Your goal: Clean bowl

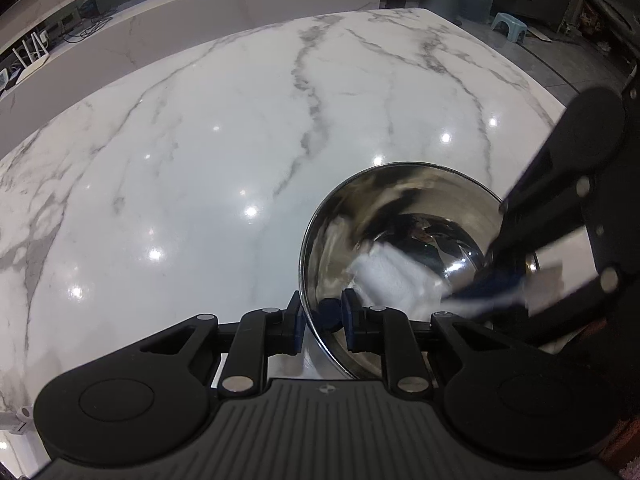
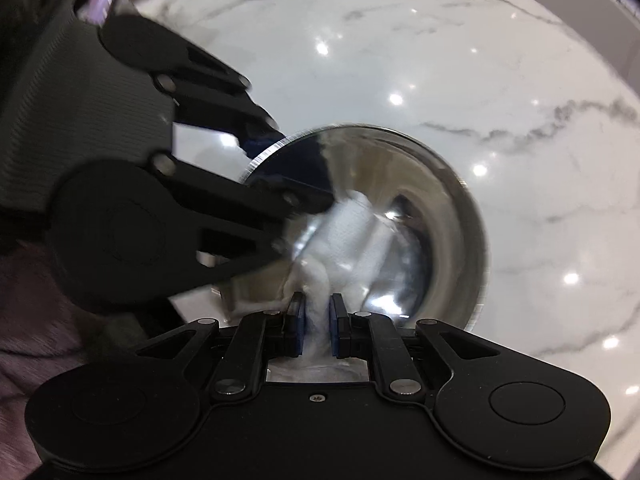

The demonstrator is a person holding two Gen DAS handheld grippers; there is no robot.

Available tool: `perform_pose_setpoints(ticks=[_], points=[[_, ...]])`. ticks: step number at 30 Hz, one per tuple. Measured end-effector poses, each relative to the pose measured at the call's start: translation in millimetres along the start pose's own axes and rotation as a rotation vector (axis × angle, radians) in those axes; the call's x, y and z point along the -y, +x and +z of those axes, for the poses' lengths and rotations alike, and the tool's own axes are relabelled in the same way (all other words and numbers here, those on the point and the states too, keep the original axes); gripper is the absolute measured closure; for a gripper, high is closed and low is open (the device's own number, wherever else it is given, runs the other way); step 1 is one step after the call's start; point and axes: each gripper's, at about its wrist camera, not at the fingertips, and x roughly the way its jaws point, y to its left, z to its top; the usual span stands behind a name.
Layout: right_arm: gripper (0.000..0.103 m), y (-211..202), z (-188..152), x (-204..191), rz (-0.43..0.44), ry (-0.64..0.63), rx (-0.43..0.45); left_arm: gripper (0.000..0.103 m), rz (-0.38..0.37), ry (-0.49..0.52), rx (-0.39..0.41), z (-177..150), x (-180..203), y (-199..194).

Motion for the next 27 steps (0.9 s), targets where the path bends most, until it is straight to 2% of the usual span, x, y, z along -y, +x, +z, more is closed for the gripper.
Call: perform_pose_setpoints(ticks=[1,4,6,9,15,17,20,23,27], points=[[0.094,-0.2,0.4,-2.3,-0.079,-0.032,0.001,0.086,-0.002,0.001,-0.002,0.0,0.0,0.1],[0.094,-0.5,1.0,-5.6,-0.162,-0.071,0.017,0.086,-0.004,0.000,-0.006,-0.4,0.3,-0.7],[0.094,1.2,1.3,-6.4,-0.167,-0.076,0.018,0.085,-0.008,-0.008,-0.011,-0.5,0.4,-0.8],[0.093,2.6,2.1,-6.7,-0.164,-0.079,0.017,0.078,-0.033,-0.012,-0.037,-2.9,1.4,-0.1],[0.093,2.7,3.3,0.0,-0.136,-0.045,0.026,0.073,-0.066,0.014,-0.059,-8.3,4.2,-1.9],[0.093,2.9,3.6,1.4,-0.130,-0.035,0.029,0.075,-0.065,0.019,-0.055,-8.6,4.2,-2.6],[0.093,4.1,4.3,0.2,-0.134,-0.036,0.021,0.083,-0.047,0.012,-0.033,-6.1,0.7,-2.9],[0.093,4.7,4.9,-1.2,-0.116,-0.026,0.009,0.087,0.008,0.017,-0.003,-2.0,1.0,-3.2],[0.093,5.0,9.0,1.2,0.052,0.043,0.023,0.087,0.028,0.011,0.002,1.2,1.9,-1.9]])
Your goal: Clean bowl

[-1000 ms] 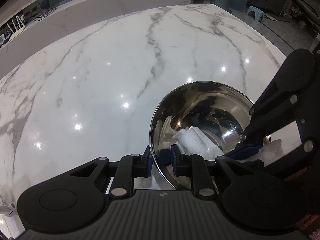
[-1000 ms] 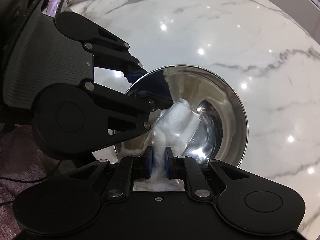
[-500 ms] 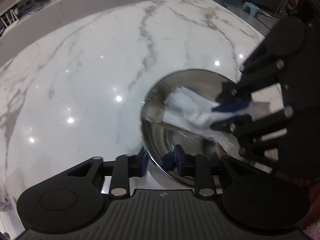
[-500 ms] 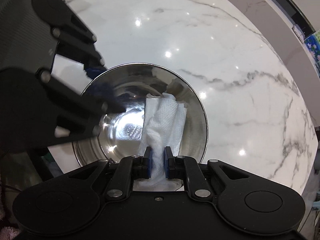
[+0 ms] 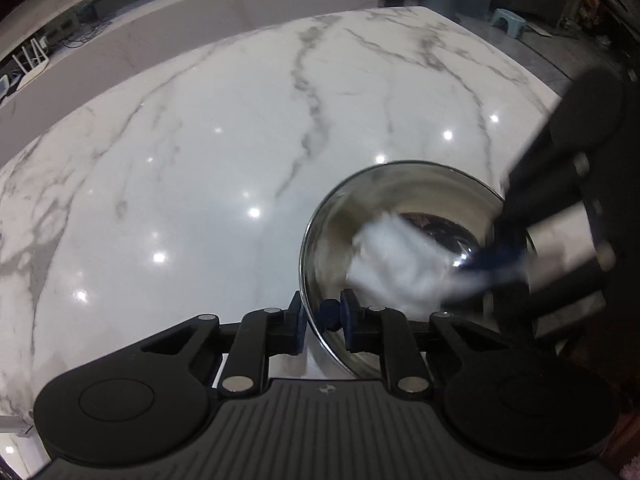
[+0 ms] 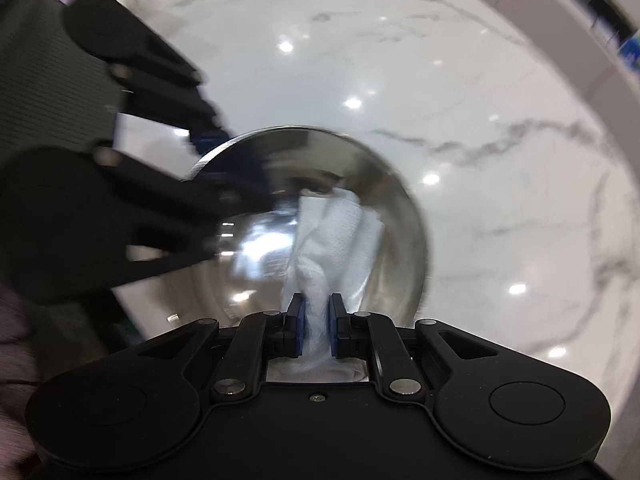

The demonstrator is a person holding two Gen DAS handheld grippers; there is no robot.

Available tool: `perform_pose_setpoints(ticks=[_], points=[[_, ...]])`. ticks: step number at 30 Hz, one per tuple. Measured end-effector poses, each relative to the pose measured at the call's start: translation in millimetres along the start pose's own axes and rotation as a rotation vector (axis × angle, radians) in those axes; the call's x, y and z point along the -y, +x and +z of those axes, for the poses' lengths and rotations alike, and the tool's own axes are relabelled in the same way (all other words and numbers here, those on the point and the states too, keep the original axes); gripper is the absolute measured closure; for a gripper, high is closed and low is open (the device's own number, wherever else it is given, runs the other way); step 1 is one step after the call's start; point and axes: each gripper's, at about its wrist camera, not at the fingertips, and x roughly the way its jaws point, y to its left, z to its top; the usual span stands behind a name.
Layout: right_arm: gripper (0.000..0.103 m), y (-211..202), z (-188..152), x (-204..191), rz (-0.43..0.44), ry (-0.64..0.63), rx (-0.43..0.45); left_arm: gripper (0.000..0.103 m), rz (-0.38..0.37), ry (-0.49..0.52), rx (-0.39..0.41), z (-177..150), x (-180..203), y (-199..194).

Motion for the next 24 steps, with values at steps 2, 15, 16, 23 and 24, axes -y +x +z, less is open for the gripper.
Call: perform_pose_setpoints(ticks=[2,15,16,23,24], points=[[0.093,1.2,1.1,-1.7,0.076,0.017,0.011,0.086,0.003,0.004,0.003,-0.2,0.9,0.4],[0.093,11.4,5.4,-11.8,-0.177,-0.088,-0.014,0.081,-0.022,0.004,-0.025,-1.4,-0.4,1.4],[0.093,11.7,5.2,-11.8,-0.174,-0.089,-0.013,0.076,-0.040,0.001,-0.038,-2.5,-0.2,2.0],[0.093,12.1,5.6,-5.3,-0.137,-0.052,-0.006,0.073,-0.075,0.025,-0.054,-8.7,0.8,0.0],[0.093,12.4,5.7,-5.4,-0.136,-0.052,-0.006,0.075,-0.075,0.022,-0.051,-8.8,-0.3,-0.3]])
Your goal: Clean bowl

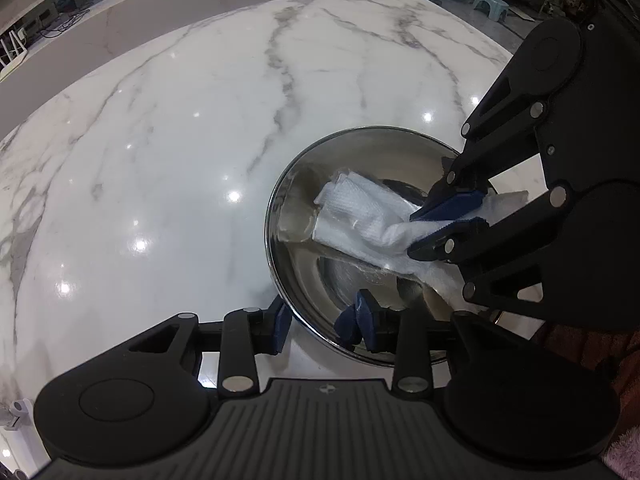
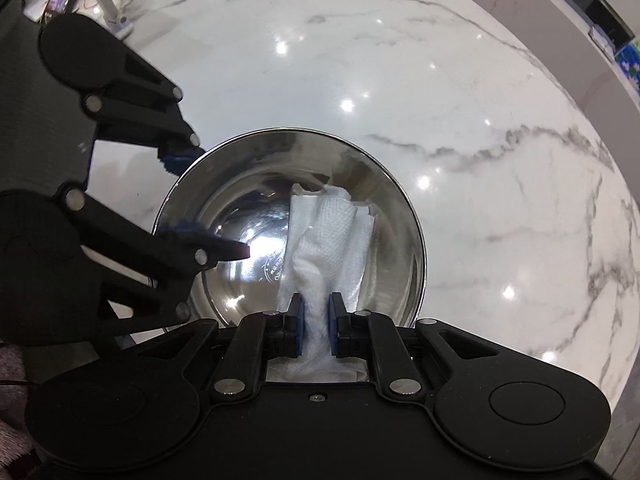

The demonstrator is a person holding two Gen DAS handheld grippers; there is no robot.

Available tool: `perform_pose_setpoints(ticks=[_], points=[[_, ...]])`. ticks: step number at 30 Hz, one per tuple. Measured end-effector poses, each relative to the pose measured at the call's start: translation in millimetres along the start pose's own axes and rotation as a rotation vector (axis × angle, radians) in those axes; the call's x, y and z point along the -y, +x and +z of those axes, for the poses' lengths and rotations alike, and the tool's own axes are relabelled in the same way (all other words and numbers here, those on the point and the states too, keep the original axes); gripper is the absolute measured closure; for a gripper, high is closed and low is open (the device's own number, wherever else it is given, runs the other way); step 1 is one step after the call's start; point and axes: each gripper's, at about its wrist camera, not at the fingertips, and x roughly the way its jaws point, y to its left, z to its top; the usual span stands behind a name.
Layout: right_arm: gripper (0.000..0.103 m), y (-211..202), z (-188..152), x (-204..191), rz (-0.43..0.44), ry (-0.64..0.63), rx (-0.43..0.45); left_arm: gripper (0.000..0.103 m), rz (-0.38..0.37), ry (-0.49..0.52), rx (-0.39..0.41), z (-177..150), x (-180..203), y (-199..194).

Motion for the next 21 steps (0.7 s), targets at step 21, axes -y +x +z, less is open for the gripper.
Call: perform_pose_setpoints(ticks=[21], points=[[0.093,3.7,16.6,0.2,0.153,-0.020,-0.054,0.083,0.047,-0.008,0.035,5.8,-2.4,2.4]])
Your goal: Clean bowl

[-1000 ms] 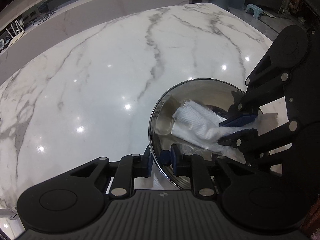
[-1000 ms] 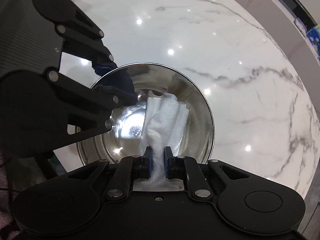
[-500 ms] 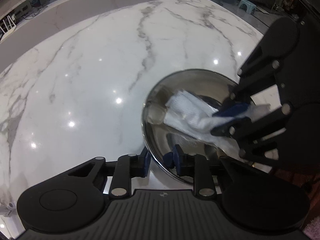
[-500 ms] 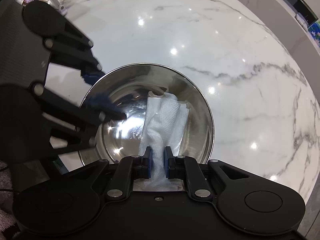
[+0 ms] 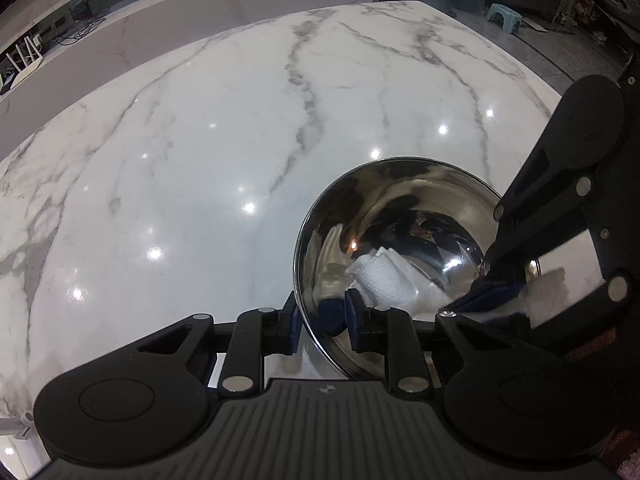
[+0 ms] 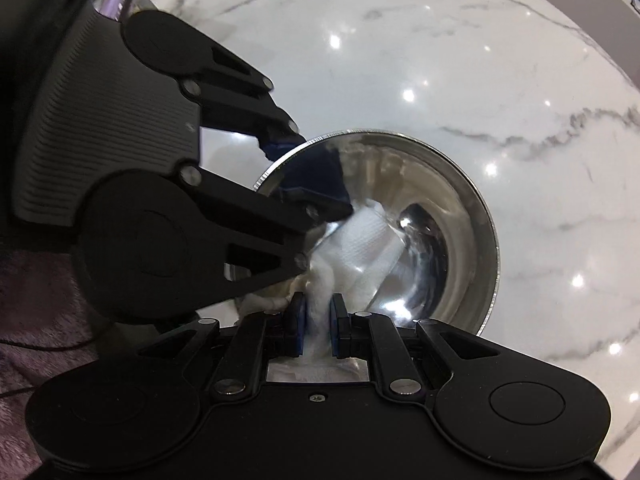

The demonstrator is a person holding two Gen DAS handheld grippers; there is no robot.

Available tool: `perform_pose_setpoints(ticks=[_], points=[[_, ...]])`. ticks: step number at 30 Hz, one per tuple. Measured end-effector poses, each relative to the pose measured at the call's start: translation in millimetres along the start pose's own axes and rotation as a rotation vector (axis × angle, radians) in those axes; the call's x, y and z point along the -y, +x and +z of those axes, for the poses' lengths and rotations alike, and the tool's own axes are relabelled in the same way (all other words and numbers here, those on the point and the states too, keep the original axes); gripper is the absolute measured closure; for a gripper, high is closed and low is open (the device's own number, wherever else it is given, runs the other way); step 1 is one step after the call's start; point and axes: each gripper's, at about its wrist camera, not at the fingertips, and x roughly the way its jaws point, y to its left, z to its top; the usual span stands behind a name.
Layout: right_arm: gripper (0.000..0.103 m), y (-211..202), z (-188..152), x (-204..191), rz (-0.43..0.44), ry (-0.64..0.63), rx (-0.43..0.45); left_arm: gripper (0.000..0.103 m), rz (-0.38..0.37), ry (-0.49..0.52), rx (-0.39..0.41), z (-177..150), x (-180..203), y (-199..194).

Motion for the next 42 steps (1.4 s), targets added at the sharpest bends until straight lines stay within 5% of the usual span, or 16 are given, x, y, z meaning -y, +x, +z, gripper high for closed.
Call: perform_pose_setpoints(ticks=[6,14,23,30,36,42], points=[[0.093,5.5,5.4,-4.6,-0.224,-0.110,-0.013,0.082,-0.001,0.000,-0.004,-0.4,0.3,-0.6],[0.093,9.5,11.3,10.3,-0.188,-0.073,0.002,0.072,-0.057,0.006,-0.046,-8.7,2.1,-3.6],[0.093,12.4,17.9,28.2,-0.130,-0.006,0.010,0.085,-0.001,0.006,0.001,-2.0,0.7,-3.9],[0.092,11.6,27.3,42.7,0.110,0.116,0.065,0.085,0.037,-0.011,0.019,5.6,1.5,-0.1],[0.092,24.7,35.8,48.6,0.102,0.107,0.035,0.085,0.038,-0.003,0.022,4.6,0.7,-0.4],[0.093,30.5,43.0,54.7,-0.054,0.038,-0.003,0.085,0.028,0.000,0.015,4.4,0.0,-0.7]])
